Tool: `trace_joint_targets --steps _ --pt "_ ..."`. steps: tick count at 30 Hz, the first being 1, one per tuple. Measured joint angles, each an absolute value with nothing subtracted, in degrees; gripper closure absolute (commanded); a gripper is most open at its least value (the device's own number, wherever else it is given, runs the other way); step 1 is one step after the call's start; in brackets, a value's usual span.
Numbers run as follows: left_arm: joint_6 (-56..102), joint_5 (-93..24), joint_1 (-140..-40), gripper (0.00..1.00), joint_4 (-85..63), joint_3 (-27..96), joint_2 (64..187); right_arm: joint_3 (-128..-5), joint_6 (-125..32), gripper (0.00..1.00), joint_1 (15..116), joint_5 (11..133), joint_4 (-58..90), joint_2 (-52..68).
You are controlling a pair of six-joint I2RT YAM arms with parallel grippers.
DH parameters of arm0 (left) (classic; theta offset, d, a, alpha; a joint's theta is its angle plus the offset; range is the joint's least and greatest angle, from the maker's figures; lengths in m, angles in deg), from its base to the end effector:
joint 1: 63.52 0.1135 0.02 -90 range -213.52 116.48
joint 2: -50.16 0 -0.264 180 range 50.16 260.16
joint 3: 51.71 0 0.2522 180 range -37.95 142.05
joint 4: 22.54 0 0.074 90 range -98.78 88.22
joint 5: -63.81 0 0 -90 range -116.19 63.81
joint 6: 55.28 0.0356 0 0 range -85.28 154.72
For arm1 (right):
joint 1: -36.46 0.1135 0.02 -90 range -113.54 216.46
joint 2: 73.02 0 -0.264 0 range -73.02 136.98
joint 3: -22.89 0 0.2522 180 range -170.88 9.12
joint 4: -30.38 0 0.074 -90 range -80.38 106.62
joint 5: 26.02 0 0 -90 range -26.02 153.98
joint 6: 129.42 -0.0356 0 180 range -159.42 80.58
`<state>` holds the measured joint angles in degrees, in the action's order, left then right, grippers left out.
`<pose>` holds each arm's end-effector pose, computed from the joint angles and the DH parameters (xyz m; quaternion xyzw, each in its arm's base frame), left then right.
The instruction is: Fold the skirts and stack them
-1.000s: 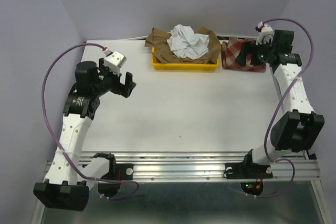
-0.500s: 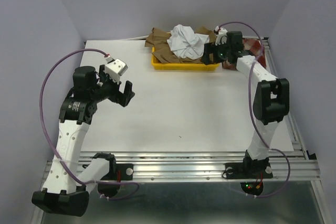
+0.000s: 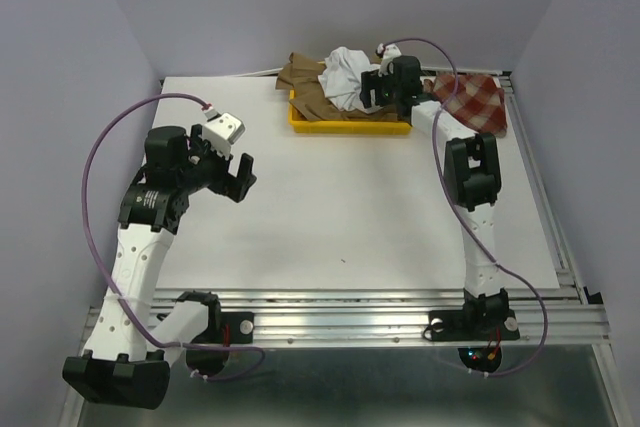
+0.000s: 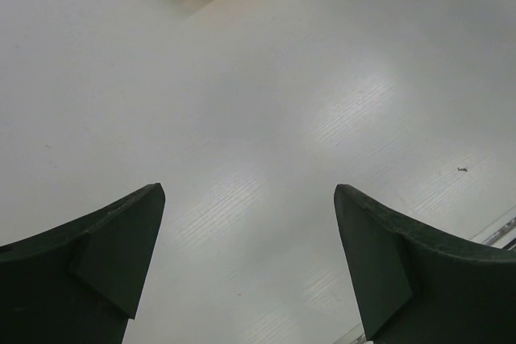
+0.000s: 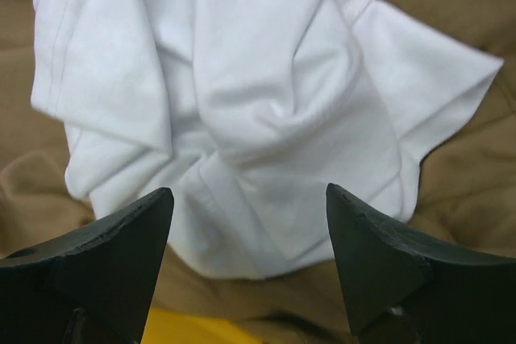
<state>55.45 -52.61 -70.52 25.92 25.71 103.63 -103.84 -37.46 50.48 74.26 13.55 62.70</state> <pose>0.1863 -0.0388 0.3841 0.3162 0.7654 -0.1279 0.5458 0.5381 0.1409 0.2109 -0.1644 0.8290 0.1311 0.5182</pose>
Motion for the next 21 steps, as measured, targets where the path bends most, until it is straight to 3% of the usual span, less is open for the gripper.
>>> trace_joint_targets --steps 6,9,10,11,13,14,16,18,21 --pt "53.9 -52.7 -70.5 0.01 22.2 20.1 103.7 -111.2 -35.3 0.19 51.2 70.3 16.0 67.9" --pt "53.4 -52.7 -70.5 0.01 22.0 18.9 103.7 -113.6 -34.3 0.25 51.2 69.7 16.3 70.0" --pt "53.3 -52.7 -70.5 0.01 21.9 18.9 103.8 -114.9 -34.0 0.31 51.2 69.3 16.4 71.0" --pt "53.2 -52.6 -70.5 0.01 21.5 18.9 103.9 -116.0 -33.6 0.44 51.2 68.8 16.7 72.2" --pt "53.0 -52.5 -70.5 0.01 20.9 18.9 104.2 -117.1 -33.1 0.6 51.2 67.8 17.2 73.7" --pt "53.0 -52.5 -70.5 0.01 20.8 18.9 104.3 -117.2 -32.7 0.74 51.2 67.4 17.2 74.2" --pt "52.8 -52.5 -70.5 0.01 20.6 18.9 104.4 -117.2 -33.0 0.9 51.2 66.9 17.0 74.5" --pt "52.8 -52.5 -70.5 0.01 20.5 18.9 104.4 -117.2 -33.3 0.99 51.2 67.0 17.0 74.4" --pt "52.8 -52.4 -70.5 0.01 20.0 18.9 104.2 -116.3 -33.4 0.99 51.5 67.9 16.1 72.7"
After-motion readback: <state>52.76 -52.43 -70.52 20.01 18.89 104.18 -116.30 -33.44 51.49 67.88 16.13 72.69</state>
